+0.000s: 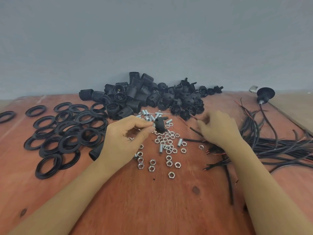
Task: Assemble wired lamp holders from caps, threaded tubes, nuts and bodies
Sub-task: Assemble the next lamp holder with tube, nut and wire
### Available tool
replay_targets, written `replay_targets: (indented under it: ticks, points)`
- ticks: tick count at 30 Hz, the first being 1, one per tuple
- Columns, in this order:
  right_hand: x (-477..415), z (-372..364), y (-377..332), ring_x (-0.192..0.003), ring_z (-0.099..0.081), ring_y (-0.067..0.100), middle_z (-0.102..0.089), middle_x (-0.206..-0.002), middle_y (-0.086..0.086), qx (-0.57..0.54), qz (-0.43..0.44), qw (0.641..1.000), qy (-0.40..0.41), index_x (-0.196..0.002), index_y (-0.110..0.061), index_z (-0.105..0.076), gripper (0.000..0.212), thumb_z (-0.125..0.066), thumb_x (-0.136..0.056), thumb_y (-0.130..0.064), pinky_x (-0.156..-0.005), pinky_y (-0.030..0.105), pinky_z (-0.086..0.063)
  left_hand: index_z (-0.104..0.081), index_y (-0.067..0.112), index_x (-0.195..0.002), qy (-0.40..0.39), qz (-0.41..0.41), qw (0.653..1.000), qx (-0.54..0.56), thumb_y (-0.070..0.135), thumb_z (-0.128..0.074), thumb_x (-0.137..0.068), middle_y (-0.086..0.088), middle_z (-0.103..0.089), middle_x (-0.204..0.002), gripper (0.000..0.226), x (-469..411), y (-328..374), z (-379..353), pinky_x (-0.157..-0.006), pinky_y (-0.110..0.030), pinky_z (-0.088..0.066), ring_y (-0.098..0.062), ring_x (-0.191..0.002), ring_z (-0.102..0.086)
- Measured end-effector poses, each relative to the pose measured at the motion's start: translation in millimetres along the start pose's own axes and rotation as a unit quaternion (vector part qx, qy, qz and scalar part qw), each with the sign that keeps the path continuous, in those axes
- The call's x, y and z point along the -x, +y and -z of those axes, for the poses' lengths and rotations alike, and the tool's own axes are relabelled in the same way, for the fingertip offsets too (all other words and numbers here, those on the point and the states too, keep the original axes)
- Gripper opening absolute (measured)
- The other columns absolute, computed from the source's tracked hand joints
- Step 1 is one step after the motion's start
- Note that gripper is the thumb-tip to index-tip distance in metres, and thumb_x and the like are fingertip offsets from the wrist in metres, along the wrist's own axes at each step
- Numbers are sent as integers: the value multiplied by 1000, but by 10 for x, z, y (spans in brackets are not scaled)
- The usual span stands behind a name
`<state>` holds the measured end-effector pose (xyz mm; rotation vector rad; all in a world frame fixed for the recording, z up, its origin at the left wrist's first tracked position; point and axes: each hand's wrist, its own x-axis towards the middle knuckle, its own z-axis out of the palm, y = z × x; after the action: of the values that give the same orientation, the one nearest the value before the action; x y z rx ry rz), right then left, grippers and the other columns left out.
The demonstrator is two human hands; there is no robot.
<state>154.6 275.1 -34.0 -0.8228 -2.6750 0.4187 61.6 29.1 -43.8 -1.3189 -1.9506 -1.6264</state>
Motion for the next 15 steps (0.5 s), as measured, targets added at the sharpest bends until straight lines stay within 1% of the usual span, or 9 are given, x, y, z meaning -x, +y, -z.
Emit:
replay_targets:
  ticks: [1,3,4,6,8,10,13,15]
  points:
    - [21,-1,-40,-75,-55,18,-55,-73,-16,-40,51,997,40,-87,-26,-58,8,-59,-94,-29,-79,37,-46,-73,12,-92,4,19,1000,14,11,-72,-85,3,-72,-84,8,0,2,-1,-68,-25,-55,-10,-73,-68]
    - [80,7,-171,-76,-57,11,-57,-81,-16,-143,145,975,90,-96,-29,-52,3,-55,-97,-29,-69,35,-48,-73,19,-92,14,64,996,53,13,-71,-84,6,-73,-81,10,-7,16,-13,-67,-22,-55,-11,-69,-69]
    - [114,6,-249,-76,-57,7,-59,-84,-16,-182,182,961,103,-100,-30,-51,3,-53,-98,-29,-66,33,-49,-73,22,-91,21,91,992,81,14,-71,-83,6,-73,-81,11,-14,23,-19,-66,-21,-55,-12,-68,-69]
    - [190,-14,-379,-77,-57,5,-59,-85,-18,-219,235,939,119,-106,-33,-50,8,-50,-99,-30,-62,31,-50,-72,21,-91,44,144,978,146,18,-71,-82,1,-74,-80,10,-35,31,-29,-66,-21,-56,-14,-68,-70]
    - [253,-49,-469,-75,-56,6,-58,-84,-18,-239,264,926,126,-109,-33,-51,10,-51,-100,-29,-61,29,-50,-72,18,-93,67,185,961,194,22,-70,-81,-2,-74,-80,13,-55,21,-20,-66,-22,-56,-14,-72,-70]
    - [285,-82,-515,-75,-56,3,-55,-86,-22,-258,281,916,124,-111,-30,-55,12,-54,-100,-26,-63,24,-48,-72,17,-95,79,215,947,225,24,-68,-80,-2,-74,-83,17,-72,5,-4,-67,-23,-57,-15,-76,-70]
    - [297,-119,-538,-76,-55,-3,-53,-88,-23,-269,290,911,119,-110,-21,-62,13,-59,-98,-21,-67,15,-44,-73,20,-94,80,233,935,253,25,-68,-79,-2,-74,-86,17,-75,-3,5,-67,-23,-56,-15,-79,-69]
    - [299,-131,-544,-78,-55,-6,-54,-90,-23,-265,288,913,118,-109,-20,-64,12,-61,-97,-20,-67,10,-41,-73,19,-95,74,234,934,261,24,-67,-79,-2,-74,-86,17,-73,-1,3,-67,-22,-56,-14,-79,-69]
